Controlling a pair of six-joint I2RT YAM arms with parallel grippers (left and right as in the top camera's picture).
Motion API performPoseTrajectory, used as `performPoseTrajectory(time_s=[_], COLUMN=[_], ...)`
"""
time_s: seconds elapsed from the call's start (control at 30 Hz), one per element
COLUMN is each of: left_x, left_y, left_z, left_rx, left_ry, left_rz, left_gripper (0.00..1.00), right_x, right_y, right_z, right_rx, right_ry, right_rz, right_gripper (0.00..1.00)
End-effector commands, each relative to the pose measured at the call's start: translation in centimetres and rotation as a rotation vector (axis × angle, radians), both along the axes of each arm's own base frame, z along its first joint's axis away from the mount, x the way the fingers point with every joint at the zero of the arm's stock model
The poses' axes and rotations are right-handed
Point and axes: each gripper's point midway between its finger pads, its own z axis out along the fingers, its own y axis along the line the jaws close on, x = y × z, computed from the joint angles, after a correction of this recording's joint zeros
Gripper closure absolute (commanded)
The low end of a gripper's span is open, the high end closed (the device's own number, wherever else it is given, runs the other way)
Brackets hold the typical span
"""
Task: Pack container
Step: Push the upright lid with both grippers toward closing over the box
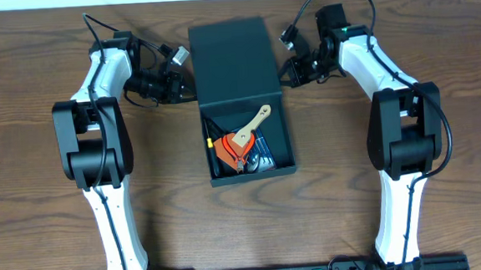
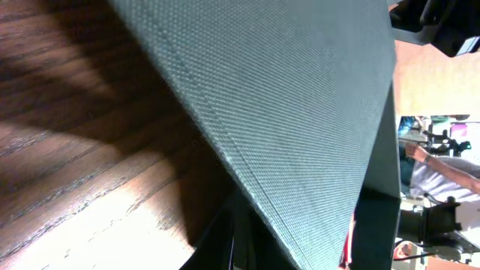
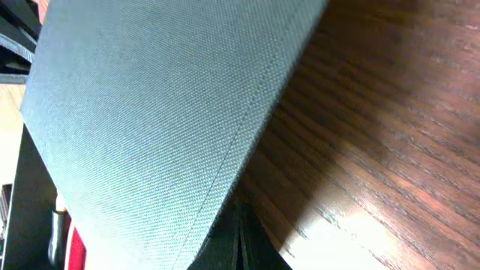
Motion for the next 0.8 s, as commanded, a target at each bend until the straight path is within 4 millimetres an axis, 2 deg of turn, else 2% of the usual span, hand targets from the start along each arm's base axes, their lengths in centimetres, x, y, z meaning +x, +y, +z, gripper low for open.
performPoseTrajectory(time_s=[0.0,0.43,0.6,0.77], left_x=[0.0,0.5,-0.4,-1.6], left_y=[-1.1,-1.2,-1.2,-0.9], left_z=[0.7,5.4,8.0,10.9], left_rx=[-0.107,-0.128,-0.125,-0.087], left_ry=[0.016,0.040,0.020,-0.018], left_rz=[0.008,0.013,0.001,-0.014], left_gripper=[0.94,0.94,0.94,0.94], right_x=[0.0,1.1,1.1,0.7], right_y=[2.3,2.4,2.5,2.4], right_z=[1.8,6.0,7.2,7.4], right_rx=[0.055,0.043,0.043,0.040], right_ry=[-0.046,-0.109,-0.110,-0.089], right_rz=[0.070,0.103,0.103,0.104], right_gripper=[0.99,0.99,0.99,0.99])
